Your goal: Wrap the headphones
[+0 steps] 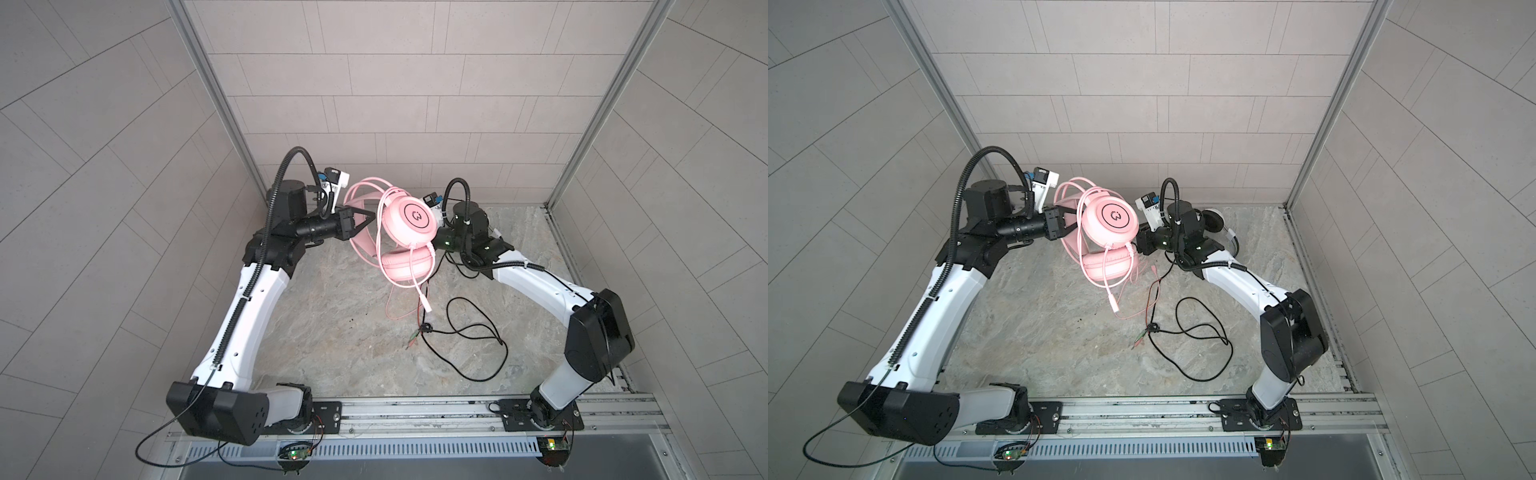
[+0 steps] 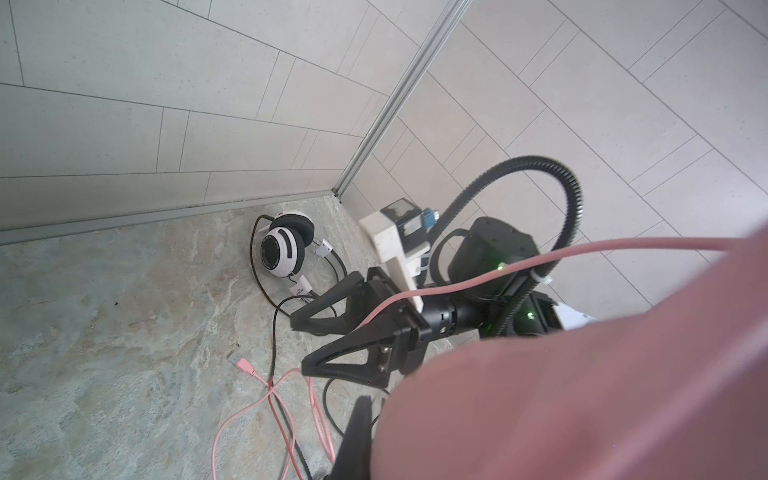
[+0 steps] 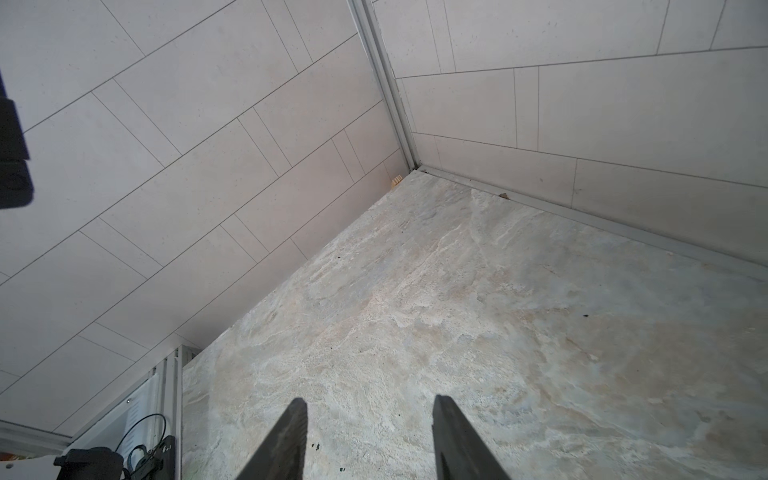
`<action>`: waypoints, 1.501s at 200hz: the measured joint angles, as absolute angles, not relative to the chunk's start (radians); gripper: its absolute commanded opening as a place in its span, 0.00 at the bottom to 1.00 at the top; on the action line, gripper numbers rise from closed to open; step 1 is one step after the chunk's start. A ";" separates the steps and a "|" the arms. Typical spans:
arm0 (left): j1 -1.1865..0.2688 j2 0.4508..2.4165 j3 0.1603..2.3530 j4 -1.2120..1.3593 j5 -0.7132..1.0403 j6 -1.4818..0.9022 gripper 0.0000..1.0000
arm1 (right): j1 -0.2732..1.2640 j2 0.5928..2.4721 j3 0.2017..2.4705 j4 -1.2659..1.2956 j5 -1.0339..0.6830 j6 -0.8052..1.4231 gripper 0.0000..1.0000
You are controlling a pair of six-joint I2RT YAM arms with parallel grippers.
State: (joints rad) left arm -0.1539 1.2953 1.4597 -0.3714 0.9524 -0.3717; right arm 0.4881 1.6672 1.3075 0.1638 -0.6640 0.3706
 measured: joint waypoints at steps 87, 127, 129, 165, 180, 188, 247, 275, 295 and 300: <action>-0.104 1.296 1.472 -0.191 0.945 -0.599 0.00 | 0.482 1.840 1.194 0.518 -0.782 0.613 0.52; -0.066 1.310 1.482 -0.110 0.918 -0.691 0.00 | 0.490 1.840 1.162 0.581 -0.811 0.643 0.53; -0.064 1.311 1.483 -0.107 0.917 -0.694 0.00 | 0.491 1.840 1.159 0.584 -0.812 0.645 0.52; -0.026 1.333 1.504 -0.050 0.900 -0.752 0.00 | 0.517 1.848 1.109 0.648 -0.843 0.680 0.59; -0.011 1.343 1.513 -0.032 0.896 -0.772 0.00 | 0.522 1.860 1.084 0.693 -0.860 0.709 0.59; -0.005 1.350 1.519 -0.023 0.896 -0.781 0.00 | 0.524 1.868 1.076 0.709 -0.868 0.722 0.59; 0.024 1.380 1.522 0.003 0.872 -0.828 0.00 | 0.542 1.924 1.072 0.837 -0.903 0.820 0.60; 0.034 1.382 1.527 0.003 0.867 -0.842 0.00 | 0.578 1.939 1.072 0.869 -0.913 0.839 0.61; 0.045 1.385 1.537 0.007 0.865 -0.846 0.00 | 0.596 1.944 1.067 0.894 -0.920 0.858 0.61; 0.049 1.385 1.537 0.010 0.866 -0.848 0.00 | 0.598 1.944 1.063 0.903 -0.921 0.862 0.61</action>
